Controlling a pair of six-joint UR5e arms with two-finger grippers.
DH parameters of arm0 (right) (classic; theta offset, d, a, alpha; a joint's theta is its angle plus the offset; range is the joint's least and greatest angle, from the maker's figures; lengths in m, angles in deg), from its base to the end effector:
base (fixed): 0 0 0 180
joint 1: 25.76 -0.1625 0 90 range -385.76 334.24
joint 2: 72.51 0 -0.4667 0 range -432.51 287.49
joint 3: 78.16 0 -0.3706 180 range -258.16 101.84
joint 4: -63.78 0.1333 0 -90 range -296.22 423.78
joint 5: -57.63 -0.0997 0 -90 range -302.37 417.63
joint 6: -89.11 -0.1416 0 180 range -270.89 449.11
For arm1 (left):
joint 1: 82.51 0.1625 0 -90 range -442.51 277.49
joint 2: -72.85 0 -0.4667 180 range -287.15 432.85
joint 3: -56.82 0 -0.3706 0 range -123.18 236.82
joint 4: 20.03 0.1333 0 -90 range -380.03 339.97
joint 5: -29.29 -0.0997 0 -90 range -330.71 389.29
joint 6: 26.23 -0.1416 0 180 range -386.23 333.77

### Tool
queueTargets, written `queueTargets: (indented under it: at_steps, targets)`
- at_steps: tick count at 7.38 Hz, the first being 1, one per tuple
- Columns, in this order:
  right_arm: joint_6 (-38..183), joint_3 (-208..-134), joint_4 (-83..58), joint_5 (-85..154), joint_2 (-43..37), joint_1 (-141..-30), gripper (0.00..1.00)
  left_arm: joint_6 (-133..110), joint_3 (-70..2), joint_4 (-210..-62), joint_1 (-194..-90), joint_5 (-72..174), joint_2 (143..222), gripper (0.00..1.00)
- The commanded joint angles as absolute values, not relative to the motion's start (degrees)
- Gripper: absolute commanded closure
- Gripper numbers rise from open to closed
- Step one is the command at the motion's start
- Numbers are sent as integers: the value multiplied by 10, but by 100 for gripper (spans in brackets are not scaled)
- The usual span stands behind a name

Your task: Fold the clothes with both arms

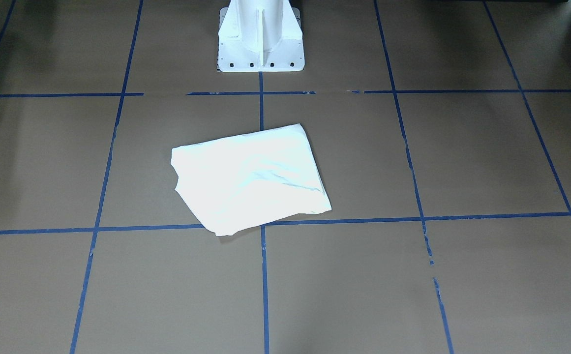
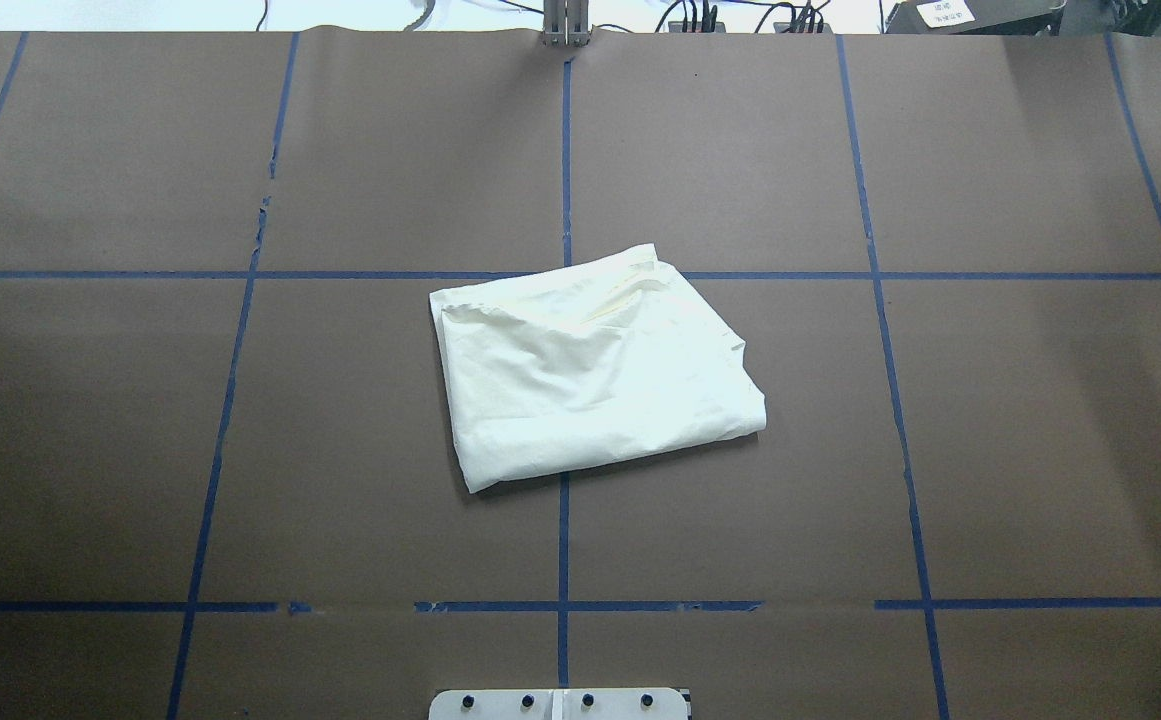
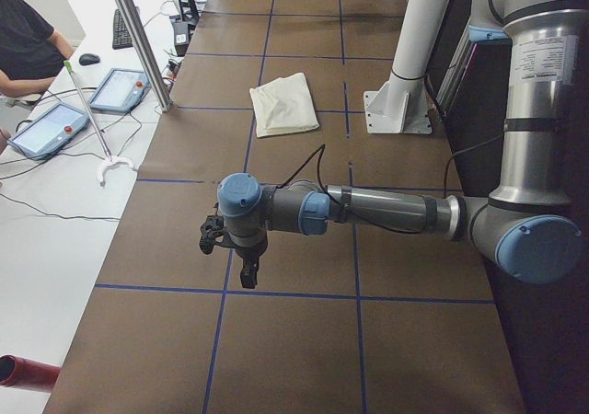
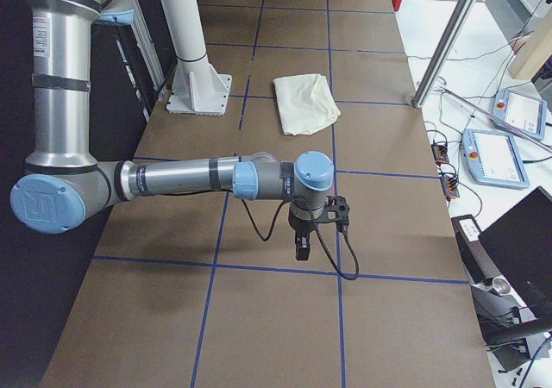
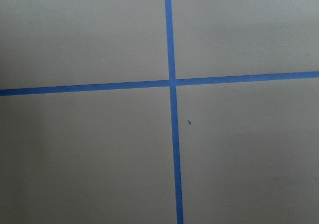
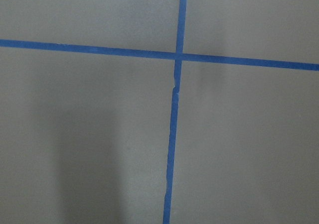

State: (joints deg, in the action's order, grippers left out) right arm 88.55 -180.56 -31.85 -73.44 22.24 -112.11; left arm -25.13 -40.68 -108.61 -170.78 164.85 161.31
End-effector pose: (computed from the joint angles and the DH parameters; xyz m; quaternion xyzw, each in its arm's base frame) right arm 0.0127 -0.4337 0.6814 0.0036 -0.3511 -0.0314 0.9358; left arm -0.0182 -0.4641 0.6815 0.0270 0.3877 0.0204 0.9212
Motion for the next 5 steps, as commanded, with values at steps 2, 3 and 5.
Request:
queueTargets:
  at_steps: [2, 3, 5]
  targets:
    - [881, -1810, -318, -730, 221, -1125, 0, -252, -479, -1078, -1724, 1660, 1583, 0]
    - [879, -1779, -316, -734, 216, -1119, 0, -253, -485, -1077, -1724, 1660, 1581, 0]
    - [879, -1762, -316, -735, 214, -1115, 0, -253, -509, -1077, -1723, 1662, 1585, 0]
